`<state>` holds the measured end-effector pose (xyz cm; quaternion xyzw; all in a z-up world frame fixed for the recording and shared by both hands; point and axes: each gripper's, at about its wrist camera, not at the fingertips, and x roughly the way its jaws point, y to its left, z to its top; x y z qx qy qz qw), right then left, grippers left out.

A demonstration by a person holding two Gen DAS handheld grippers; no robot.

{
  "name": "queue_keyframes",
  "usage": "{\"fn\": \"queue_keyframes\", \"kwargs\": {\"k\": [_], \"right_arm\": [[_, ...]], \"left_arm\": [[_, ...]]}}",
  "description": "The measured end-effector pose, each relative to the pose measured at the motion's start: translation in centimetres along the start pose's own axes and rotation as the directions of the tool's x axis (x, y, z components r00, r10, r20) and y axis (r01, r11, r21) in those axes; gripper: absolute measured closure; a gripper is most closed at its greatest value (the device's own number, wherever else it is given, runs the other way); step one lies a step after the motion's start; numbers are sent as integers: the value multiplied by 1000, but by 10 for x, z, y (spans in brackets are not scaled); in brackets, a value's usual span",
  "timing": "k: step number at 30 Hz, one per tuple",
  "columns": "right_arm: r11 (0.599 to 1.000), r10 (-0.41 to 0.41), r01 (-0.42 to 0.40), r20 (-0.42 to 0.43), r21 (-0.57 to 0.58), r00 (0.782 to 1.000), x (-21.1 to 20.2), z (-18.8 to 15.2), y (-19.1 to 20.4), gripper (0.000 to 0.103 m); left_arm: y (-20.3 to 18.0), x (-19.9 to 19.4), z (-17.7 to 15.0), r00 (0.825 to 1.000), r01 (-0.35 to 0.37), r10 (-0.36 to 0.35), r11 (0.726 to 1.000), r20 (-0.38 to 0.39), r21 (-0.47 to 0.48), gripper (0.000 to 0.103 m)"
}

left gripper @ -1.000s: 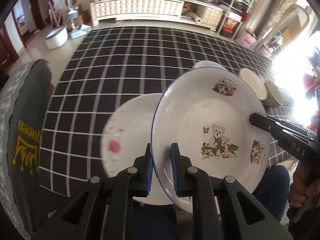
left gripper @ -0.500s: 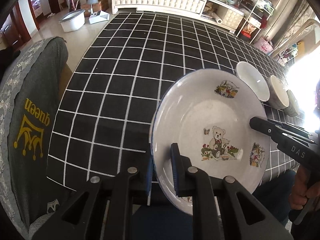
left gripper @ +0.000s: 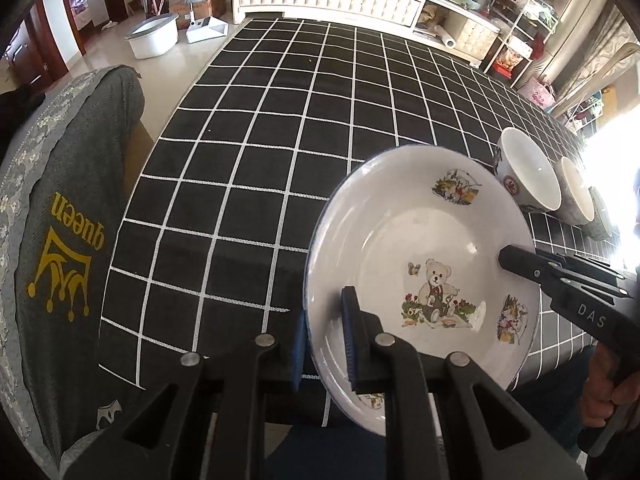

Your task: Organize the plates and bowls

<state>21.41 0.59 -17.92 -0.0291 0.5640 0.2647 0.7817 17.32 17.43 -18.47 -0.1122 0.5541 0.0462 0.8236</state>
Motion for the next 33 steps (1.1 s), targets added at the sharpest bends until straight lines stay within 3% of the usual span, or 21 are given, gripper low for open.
{"fn": "queue_keyframes", "kwargs": {"k": [12, 21, 33], "right_arm": [[999, 7, -7, -12, 54, 1000, -1, -4, -22, 83], [998, -56, 56, -21, 2, 998, 4, -6, -9, 83], [995, -94, 96, -55, 23, 994, 7, -1, -1, 83]], "left_arm": [[-24, 11, 4, 1000, -22, 23, 998, -11, 61, 88], [-16, 19, 3, 1000, -7, 8, 999, -25, 36, 87], [-14, 22, 0, 1000, -8, 9, 999, -26, 36, 87]]}}
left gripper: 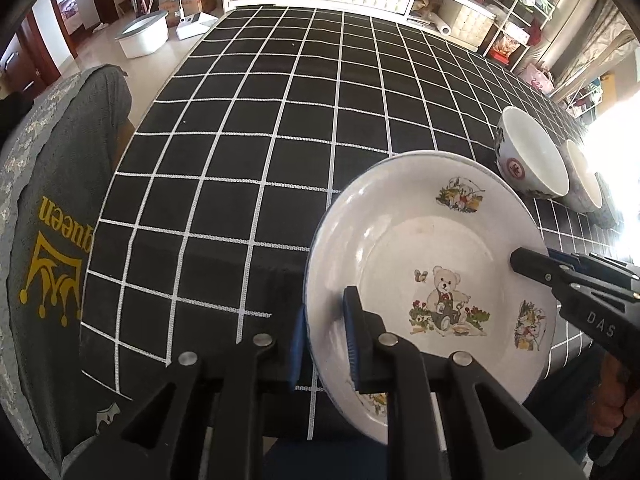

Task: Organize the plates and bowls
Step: 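Lower the teddy-bear plate onto the plate stack and open the right tool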

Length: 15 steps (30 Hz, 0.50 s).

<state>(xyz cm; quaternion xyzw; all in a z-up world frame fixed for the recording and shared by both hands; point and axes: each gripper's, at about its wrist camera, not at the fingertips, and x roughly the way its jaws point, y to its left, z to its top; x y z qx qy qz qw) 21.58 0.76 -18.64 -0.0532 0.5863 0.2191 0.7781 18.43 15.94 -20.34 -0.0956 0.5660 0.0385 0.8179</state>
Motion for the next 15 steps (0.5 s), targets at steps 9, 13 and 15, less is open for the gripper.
{"fn": "queue_keyframes", "kwargs": {"k": [9, 13, 15], "right_arm": [[1000, -13, 13, 29, -9, 1000, -11, -8, 9, 61], [996, -90, 93, 112, -18, 990, -31, -11, 10, 31], [996, -84, 86, 127, -14, 988, -39, -11, 8, 30]], "left_arm": [[-5, -20, -7, 999, -2, 2, 1000, 38, 6, 87], [-6, -32, -13, 998, -10, 10, 1000, 58, 5, 87], [-8, -40, -15, 997, -3, 2, 1000, 76, 8, 87]]}}
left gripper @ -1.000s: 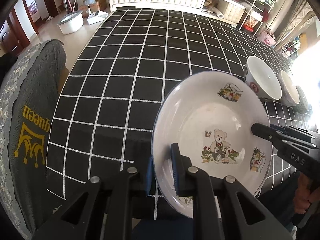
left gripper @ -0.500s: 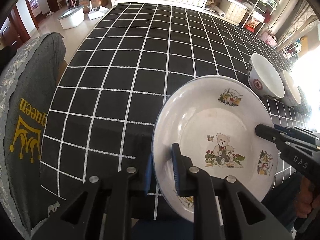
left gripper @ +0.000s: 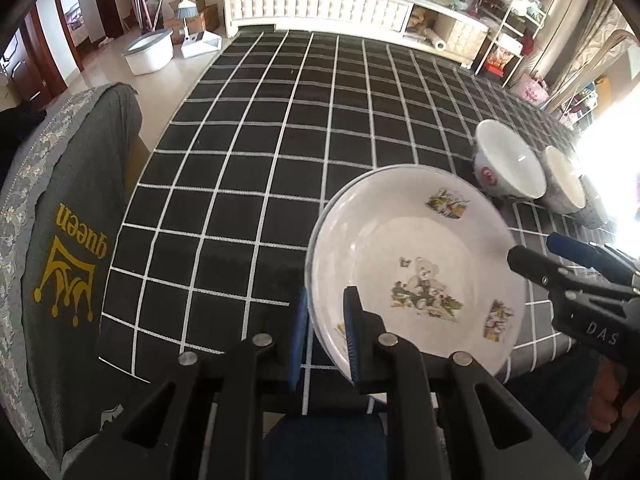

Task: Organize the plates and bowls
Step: 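Lower the teddy-bear plate onto the plate stack and open the right tool, then move the open right tool toward the plain white bowl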

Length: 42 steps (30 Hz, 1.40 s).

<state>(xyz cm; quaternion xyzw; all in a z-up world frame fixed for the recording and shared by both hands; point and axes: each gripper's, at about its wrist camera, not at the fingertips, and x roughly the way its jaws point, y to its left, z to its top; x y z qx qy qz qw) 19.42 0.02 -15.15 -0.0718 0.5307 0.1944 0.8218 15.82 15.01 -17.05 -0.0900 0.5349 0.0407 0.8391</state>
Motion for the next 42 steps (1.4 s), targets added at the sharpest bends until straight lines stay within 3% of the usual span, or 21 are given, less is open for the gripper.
{"fn": "queue_keyframes", "kwargs": {"k": [4, 8, 22, 25, 29, 32, 42], "right_arm": [[1000, -5, 5, 28, 0, 1000, -14, -1, -3, 30], [1000, 4, -4, 62, 14, 998, -30, -6, -9, 30], [996, -38, 24, 163, 85, 986, -84, -15, -60, 30], [995, -49, 33, 177, 94, 983, -91, -14, -71, 30], [994, -58, 40, 186, 104, 981, -95, -8, -87, 30], [992, -67, 45, 197, 117, 978, -96, -1, -97, 30], [989, -32, 4, 183, 148, 983, -77, 31, -125, 27]], "left_arm": [[-13, -17, 0, 999, 30, -31, 999, 30, 19, 86], [-30, -34, 0, 996, 44, -47, 998, 70, 49, 65], [-104, -71, 14, 983, 100, -121, 983, 137, 151, 65], [-123, -74, 19, 980, 111, -137, 978, 143, 179, 60], [-143, -73, 27, 980, 110, -143, 971, 142, 214, 60], [-153, -70, 36, 980, 108, -142, 969, 140, 223, 53], [-165, -48, 75, 984, 121, -145, 971, 108, 208, 53]]}}
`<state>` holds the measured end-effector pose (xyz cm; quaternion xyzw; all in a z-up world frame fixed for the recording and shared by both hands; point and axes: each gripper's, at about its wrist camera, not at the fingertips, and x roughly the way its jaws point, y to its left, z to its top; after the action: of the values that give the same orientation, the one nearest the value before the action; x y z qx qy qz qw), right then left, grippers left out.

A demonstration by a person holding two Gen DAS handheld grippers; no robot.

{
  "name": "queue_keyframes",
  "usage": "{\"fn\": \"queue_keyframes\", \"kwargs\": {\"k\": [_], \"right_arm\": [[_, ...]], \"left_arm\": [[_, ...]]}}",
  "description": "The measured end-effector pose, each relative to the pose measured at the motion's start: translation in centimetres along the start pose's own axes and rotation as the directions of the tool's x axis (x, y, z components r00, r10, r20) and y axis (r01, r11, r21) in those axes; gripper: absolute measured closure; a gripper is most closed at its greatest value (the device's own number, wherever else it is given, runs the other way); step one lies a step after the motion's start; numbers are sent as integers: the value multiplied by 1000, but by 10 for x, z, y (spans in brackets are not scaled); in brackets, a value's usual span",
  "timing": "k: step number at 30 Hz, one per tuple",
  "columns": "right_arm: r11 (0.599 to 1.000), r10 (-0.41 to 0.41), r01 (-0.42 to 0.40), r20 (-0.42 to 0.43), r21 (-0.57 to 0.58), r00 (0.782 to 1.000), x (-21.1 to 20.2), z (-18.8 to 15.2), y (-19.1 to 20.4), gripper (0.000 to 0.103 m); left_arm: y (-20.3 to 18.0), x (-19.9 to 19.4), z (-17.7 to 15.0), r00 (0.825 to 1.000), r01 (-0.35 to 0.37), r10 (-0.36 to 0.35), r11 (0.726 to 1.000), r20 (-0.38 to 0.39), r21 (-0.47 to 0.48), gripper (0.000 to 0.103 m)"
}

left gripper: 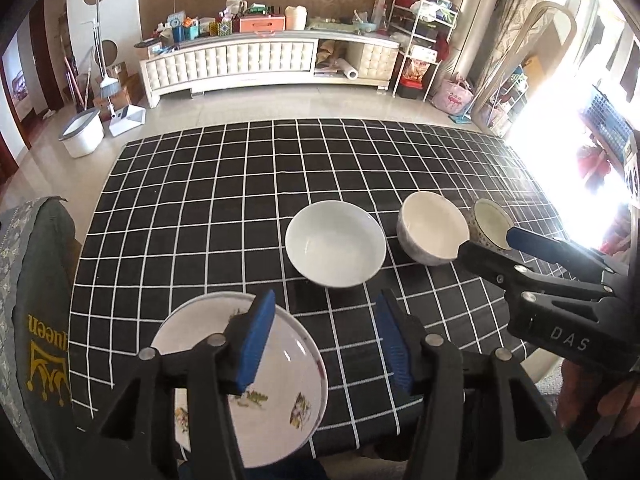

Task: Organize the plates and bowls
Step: 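Move the open right tool toward the plain white bowl, then grasp the rim of the plain white bowl with the right tool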

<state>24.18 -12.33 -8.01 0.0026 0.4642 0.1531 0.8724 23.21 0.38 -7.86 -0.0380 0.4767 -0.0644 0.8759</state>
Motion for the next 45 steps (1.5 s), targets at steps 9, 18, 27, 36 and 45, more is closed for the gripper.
{"fn": "queue_keyframes", "kwargs": {"k": [9, 18, 27, 36, 45], "right_arm": [[997, 71, -70, -163, 15, 984, 57, 20, -8, 27], [980, 182, -145, -311, 138, 933, 112, 43, -20, 54], [982, 158, -104, -380, 157, 911, 140, 44, -27, 67], [981, 161, -100, -403, 168, 901, 150, 35, -41, 86], [981, 160, -98, -406, 169, 900, 147, 29, -53, 90]], "left_arm": [[21, 54, 32, 994, 23, -31, 997, -109, -76, 53], [33, 110, 60, 975, 52, -67, 996, -213, -73, 77], [47, 148, 72, 950, 78, -107, 991, -294, -109, 91], [52, 158, 67, 950, 76, -101, 993, -296, -94, 95], [58, 166, 65, 938, 77, -112, 990, -327, -116, 96]]}}
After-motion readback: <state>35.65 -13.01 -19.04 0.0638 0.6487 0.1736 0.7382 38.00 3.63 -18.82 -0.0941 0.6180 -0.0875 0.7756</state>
